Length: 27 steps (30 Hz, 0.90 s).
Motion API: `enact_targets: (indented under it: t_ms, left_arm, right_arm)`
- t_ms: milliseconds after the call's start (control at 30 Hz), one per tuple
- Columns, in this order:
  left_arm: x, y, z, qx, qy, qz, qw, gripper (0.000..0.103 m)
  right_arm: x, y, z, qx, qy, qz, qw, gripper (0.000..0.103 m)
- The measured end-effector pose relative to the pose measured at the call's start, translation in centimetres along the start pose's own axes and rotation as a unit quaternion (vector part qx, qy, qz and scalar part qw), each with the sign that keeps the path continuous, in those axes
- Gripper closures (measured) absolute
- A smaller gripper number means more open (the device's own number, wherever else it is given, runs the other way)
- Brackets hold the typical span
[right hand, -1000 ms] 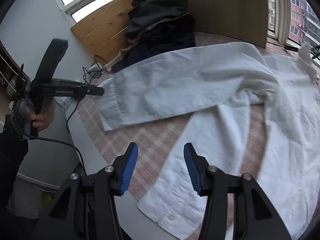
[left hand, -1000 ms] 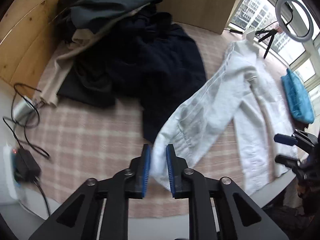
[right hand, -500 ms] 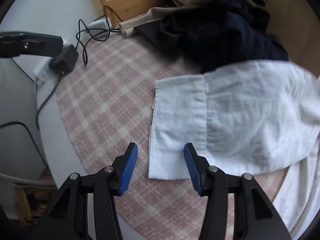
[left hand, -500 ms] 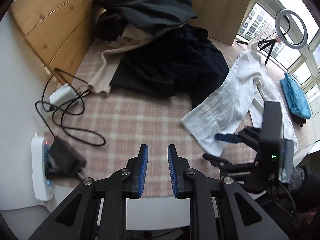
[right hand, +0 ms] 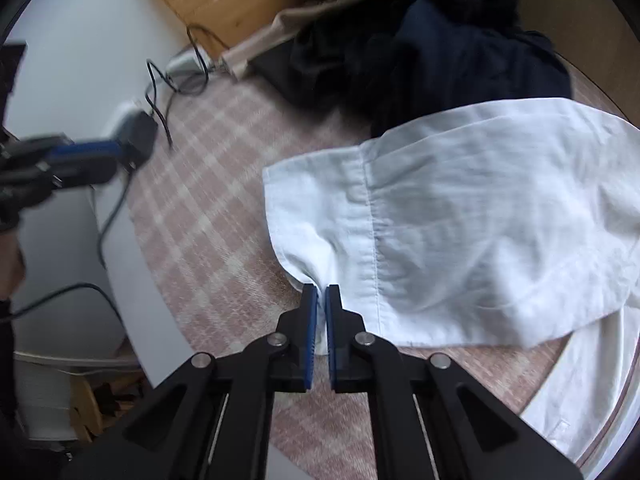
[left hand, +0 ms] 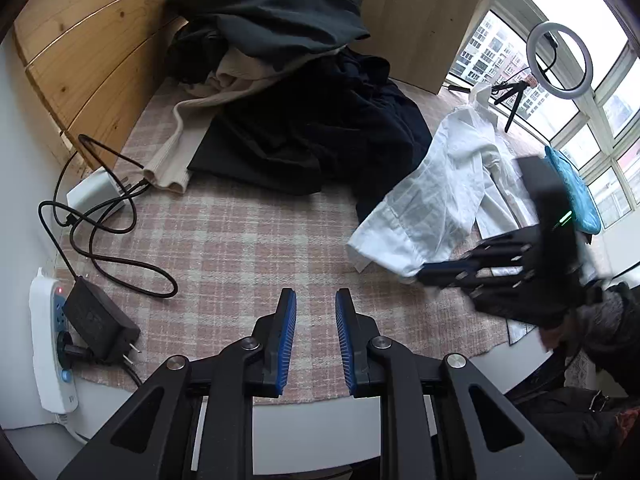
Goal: Fold clothes
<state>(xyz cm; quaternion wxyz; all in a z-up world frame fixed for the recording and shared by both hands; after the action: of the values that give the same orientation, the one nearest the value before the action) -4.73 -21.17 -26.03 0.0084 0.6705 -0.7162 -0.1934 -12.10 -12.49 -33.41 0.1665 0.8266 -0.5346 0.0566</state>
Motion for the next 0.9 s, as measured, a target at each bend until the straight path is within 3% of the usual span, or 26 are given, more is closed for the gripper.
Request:
enact_targets:
  t_ms: [167,300,433,533,667,833,900]
  left_arm:
    - [-2.2,-0.4,0.0,0.002,-0.021,0.002,0.9998,0.082]
    - [-7.9,-1.4,2.3,0.029,-0.060,0.024,0.9975,0.077]
    - [-15.4,-2.7,6.3,0.066,-0.082,0.064,0.9924,0.075]
    - [-20.8,-3.8,9.8,0.099,-0.097,0.079,0.9872,0.075]
    - [-26.2,-5.7,12.9,0.127,-0.078,0.096,0.9841,0.074]
    - [-28.4,-6.2,14.4,0.121,-0.040,0.082,0.9885,0.062]
    - [-28.6,-5.9,14.4,0.108,-0.030,0.065,0.9915,0.066]
  right_arm:
    - [-2.4,-0.5,-9.4,-0.069,0.072,0.038,0.994,0.098]
    - [-7.0,-2.0,-18.4,-0.132,0.076,0.071,0.986,0.098]
    - [-12.4,-4.1,-25.1,-0.181,0.047,0.099,0.977,0.098]
    - [-16.9,-6.7,-28.0,-0.196,0.026,0.119,0.973,0.098]
    - [-22.5,-10.5,-30.2,-0.203,0.014,0.148,0.968,0.098]
    - [-27.1,-13.4,-30.9,-0.206,0.025,0.165,0.964,0.098]
    - [-27.9,-13.8,-30.8,-0.206,0.029,0.160,0.965,0.098]
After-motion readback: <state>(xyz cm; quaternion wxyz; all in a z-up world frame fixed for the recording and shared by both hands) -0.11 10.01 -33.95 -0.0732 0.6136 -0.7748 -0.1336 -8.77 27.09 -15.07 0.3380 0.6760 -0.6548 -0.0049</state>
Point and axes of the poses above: each gripper's, at about its wrist camera, not at the fingertips, and z roughly the way its jaws point, x to its left, y to its top, the point moved 10 cm from there along z, roughly the way its jaws point, and after that the axes turned 8 degrees about x, right-handed, at the moved point
